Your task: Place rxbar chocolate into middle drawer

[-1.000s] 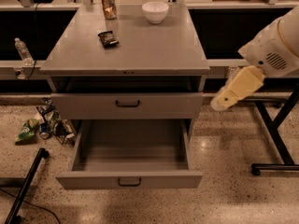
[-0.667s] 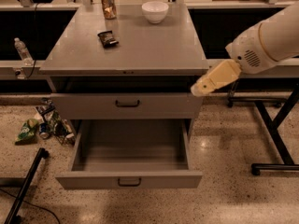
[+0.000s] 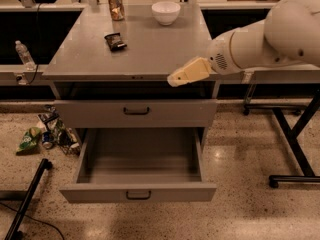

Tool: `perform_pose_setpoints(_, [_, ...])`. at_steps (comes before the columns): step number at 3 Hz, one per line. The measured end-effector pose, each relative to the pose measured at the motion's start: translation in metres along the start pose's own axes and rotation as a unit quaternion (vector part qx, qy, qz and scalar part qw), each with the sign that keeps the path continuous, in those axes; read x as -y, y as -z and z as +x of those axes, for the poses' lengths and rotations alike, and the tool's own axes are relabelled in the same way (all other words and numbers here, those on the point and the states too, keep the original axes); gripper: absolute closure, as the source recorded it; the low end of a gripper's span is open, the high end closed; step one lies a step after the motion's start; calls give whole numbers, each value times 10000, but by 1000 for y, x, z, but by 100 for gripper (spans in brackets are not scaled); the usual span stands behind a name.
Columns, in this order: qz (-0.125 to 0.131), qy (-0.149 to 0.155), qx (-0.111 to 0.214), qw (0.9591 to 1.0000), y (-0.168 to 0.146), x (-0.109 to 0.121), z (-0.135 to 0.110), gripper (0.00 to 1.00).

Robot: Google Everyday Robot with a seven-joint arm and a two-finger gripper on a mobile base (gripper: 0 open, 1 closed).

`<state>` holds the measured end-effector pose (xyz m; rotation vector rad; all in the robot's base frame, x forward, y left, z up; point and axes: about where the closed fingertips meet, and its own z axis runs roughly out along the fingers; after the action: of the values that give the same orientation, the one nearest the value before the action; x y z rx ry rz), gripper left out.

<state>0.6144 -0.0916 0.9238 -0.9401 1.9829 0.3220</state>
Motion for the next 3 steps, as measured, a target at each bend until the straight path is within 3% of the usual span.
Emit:
perform_pose_setpoints(1, [330, 12, 370, 9988, -2, 15, -20, 0])
perform_pose_setpoints(2, [332, 14, 375, 9987, -2, 15, -21, 0])
perform_pose_setpoints(3, [299, 10, 546, 9981, -22, 14, -32, 0])
